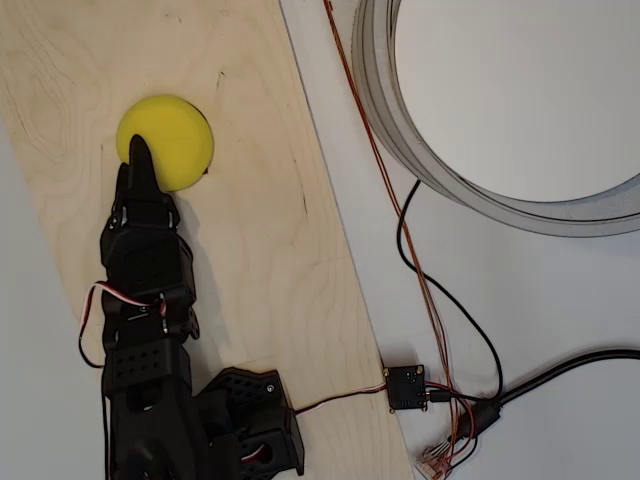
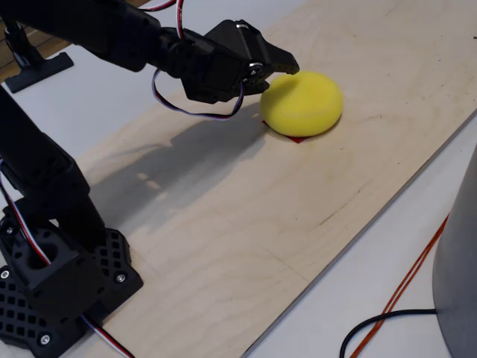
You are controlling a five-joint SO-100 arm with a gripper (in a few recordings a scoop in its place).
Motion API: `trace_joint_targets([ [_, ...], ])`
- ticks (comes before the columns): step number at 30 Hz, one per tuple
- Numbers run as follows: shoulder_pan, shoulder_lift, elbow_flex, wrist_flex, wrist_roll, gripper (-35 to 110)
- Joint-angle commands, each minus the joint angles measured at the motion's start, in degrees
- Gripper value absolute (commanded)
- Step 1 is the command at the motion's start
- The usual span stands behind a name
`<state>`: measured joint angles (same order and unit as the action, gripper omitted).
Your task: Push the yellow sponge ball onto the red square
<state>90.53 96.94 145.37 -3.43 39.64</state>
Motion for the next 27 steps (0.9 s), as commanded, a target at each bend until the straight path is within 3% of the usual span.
trace_joint_targets([
  [1,-0.35,2.46,0.53,-0.7,2.02,18],
  [27,-2.11,19.86,6.15,-0.62,1.14,17],
])
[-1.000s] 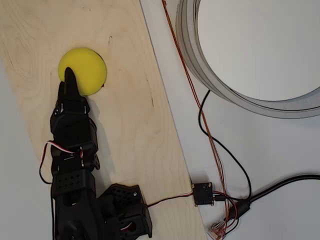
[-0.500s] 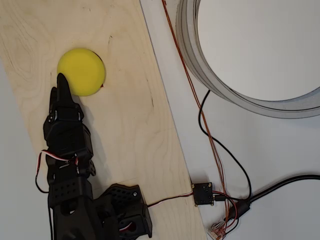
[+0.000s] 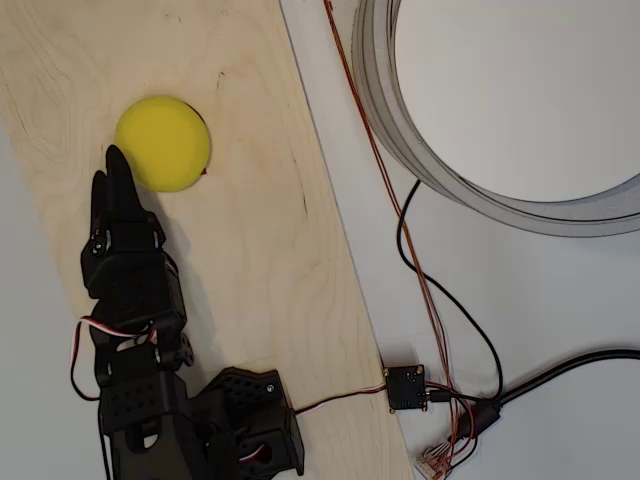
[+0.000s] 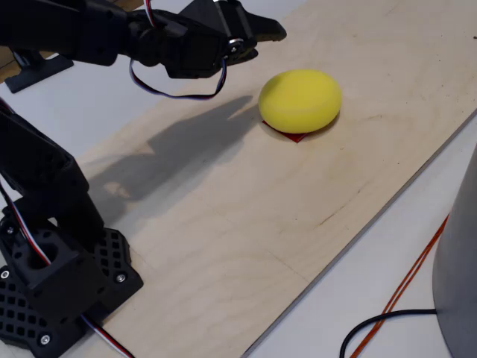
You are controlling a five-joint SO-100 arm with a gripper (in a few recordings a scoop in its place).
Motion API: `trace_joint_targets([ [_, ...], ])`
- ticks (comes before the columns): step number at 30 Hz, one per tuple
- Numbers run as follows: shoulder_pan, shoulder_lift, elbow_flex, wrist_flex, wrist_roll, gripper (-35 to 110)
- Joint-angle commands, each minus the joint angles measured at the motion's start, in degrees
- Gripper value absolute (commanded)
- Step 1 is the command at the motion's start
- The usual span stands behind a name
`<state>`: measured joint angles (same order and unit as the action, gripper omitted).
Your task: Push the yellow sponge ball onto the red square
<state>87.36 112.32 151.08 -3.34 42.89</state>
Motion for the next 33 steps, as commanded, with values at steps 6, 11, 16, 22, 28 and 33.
trace_joint_targets([
  [6,4.92,5.27,-2.11,-0.79,-7.82,17],
  [11,7.91,0.97,-6.68,-0.79,-10.81,17],
  [16,9.14,-4.83,-12.13,-1.32,-11.87,17],
  [22,10.2,-10.63,-17.14,-4.13,-15.47,17],
  [28,9.93,-15.91,-25.22,-6.86,-24.43,18],
  [33,7.91,-17.23,-30.94,-9.32,-32.52,19],
])
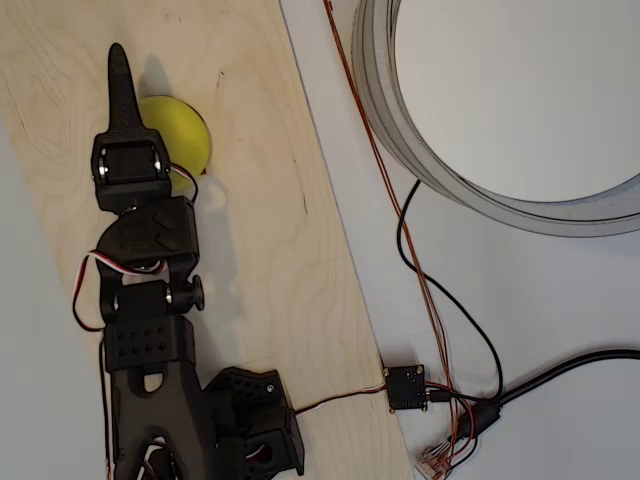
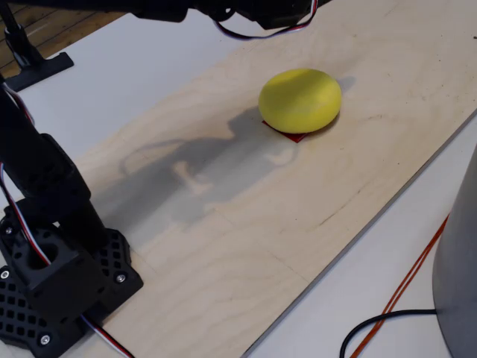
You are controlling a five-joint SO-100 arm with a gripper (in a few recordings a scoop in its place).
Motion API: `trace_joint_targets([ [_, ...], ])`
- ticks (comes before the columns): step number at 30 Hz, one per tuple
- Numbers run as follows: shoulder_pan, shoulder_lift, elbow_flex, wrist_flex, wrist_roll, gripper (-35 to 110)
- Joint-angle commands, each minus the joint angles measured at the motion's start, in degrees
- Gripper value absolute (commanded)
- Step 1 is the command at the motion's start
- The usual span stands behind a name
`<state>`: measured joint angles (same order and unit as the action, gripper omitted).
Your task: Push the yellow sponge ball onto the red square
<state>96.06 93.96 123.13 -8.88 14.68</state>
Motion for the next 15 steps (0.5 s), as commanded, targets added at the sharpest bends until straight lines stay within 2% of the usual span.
trace_joint_targets([
  [1,-1.32,1.93,-2.99,-5.45,-6.5,19],
  [6,-4.22,8.17,-1.85,-6.94,-15.91,28],
  [15,-5.19,14.15,1.76,-7.47,-17.4,35],
])
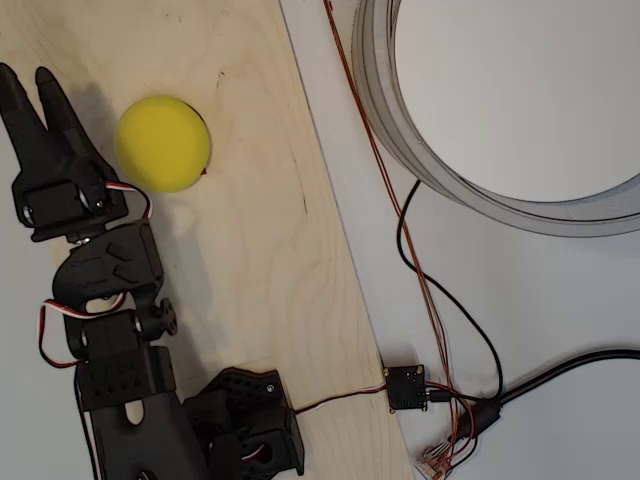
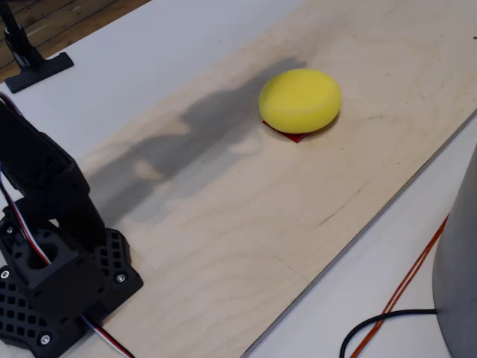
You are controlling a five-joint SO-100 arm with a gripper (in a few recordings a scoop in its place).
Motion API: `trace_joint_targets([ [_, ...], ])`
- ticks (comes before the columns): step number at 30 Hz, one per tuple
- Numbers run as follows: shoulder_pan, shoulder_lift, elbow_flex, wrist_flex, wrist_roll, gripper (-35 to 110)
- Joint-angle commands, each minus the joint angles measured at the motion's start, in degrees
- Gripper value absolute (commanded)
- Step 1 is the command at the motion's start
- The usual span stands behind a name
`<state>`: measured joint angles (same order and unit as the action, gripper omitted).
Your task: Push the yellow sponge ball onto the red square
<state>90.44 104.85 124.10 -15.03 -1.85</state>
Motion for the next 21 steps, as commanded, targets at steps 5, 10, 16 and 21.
trace_joint_targets([
  [5,1.32,4.39,-0.53,-1.41,-0.53,5],
  [10,4.48,3.52,-2.99,0.7,2.55,-1],
  [16,4.22,5.45,-1.49,0.35,2.72,0],
  [21,1.23,7.21,0.7,0.09,-4.48,36],
])
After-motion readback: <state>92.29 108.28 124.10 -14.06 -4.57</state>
